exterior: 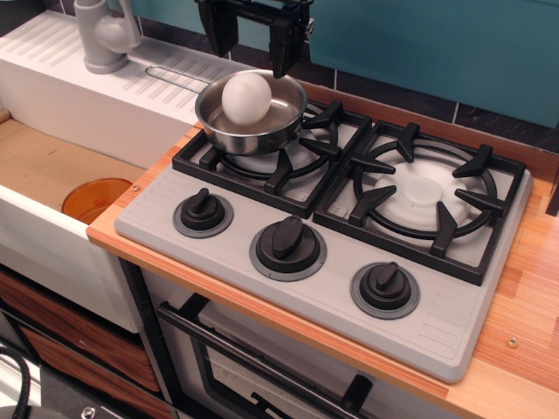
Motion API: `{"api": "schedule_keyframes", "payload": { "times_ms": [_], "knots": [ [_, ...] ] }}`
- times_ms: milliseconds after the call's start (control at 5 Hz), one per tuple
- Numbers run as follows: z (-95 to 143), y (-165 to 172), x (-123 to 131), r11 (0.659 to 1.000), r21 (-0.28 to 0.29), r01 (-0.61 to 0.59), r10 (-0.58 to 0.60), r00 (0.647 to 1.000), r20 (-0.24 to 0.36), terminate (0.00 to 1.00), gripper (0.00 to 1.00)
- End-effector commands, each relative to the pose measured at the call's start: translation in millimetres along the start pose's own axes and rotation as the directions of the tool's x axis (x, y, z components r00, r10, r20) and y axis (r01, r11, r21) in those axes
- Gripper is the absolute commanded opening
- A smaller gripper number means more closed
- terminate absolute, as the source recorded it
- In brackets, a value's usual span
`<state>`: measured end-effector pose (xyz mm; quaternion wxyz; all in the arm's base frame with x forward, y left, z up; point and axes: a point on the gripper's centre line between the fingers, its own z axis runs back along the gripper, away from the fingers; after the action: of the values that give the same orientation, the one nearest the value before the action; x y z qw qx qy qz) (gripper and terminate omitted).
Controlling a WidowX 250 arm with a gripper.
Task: Put egg in pot or pan an put pot or pan on stove
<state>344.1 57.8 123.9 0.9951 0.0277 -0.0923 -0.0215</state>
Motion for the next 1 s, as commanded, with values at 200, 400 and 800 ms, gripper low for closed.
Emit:
{"api": "schedule_keyframes", "payload": {
  "times_ms": [200,400,800],
  "knots": [
    [-11.6,-19.9,-2.0,0.999,0.037,-0.03,0.023,0.986,0.168,0.0,1.0],
    [-18.9,-23.6,-4.5,0.999,0.031,-0.028,0.021,0.981,0.191,0.0,1.0],
    [-26.1,-26.0,-1.8,1.0,0.021,-0.015,0.01,0.976,0.219,0.0,1.0]
  ]
}}
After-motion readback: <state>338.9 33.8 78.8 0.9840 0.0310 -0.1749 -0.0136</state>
